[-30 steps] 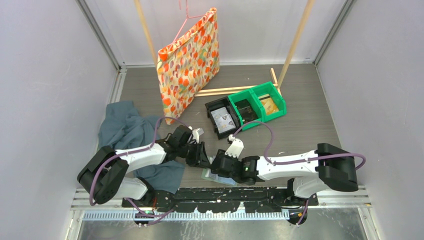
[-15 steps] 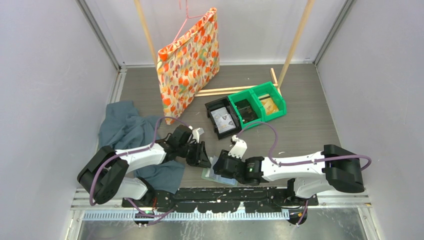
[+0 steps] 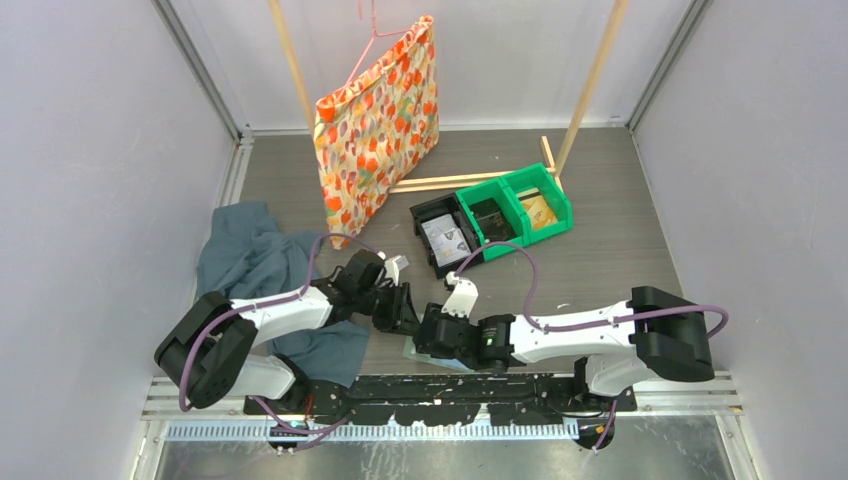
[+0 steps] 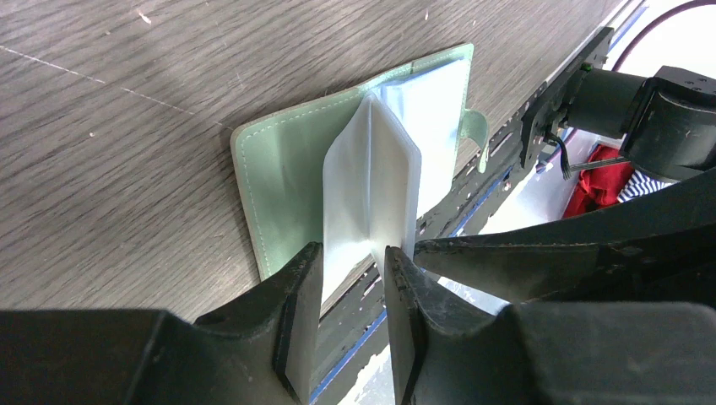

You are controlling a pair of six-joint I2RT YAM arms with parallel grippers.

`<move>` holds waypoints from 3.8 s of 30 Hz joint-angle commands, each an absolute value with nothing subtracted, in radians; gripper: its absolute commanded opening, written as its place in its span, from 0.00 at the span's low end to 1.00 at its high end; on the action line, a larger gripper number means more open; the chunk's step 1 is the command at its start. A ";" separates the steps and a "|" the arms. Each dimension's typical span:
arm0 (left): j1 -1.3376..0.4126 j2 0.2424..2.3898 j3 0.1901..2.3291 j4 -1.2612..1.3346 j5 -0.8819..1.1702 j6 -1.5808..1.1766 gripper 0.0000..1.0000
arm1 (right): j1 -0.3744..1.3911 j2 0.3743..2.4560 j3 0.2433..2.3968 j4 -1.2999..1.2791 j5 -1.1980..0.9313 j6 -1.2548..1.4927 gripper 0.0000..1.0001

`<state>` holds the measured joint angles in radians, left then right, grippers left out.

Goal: Take the credit cards out of the card holder
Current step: Remove the credit card from the card holder.

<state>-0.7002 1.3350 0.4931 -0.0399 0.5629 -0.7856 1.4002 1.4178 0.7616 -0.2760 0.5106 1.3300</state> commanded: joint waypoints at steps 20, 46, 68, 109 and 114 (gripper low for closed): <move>-0.704 1.321 0.496 0.017 0.589 -0.793 0.34 | 1.405 1.339 0.717 -0.378 0.579 1.448 0.46; -0.704 1.310 0.511 0.003 0.573 -0.785 0.34 | 1.467 1.115 0.592 -0.652 0.660 1.647 0.45; -0.736 1.353 0.526 0.021 0.561 -0.824 0.35 | 1.422 1.174 0.613 -0.319 0.664 1.430 0.48; -0.902 1.611 0.610 0.270 0.515 -0.969 0.39 | 1.274 1.004 0.371 -0.247 0.540 1.515 0.43; -0.902 1.621 0.610 0.280 0.517 -0.973 0.39 | 1.274 1.017 0.362 -0.215 0.532 1.512 0.43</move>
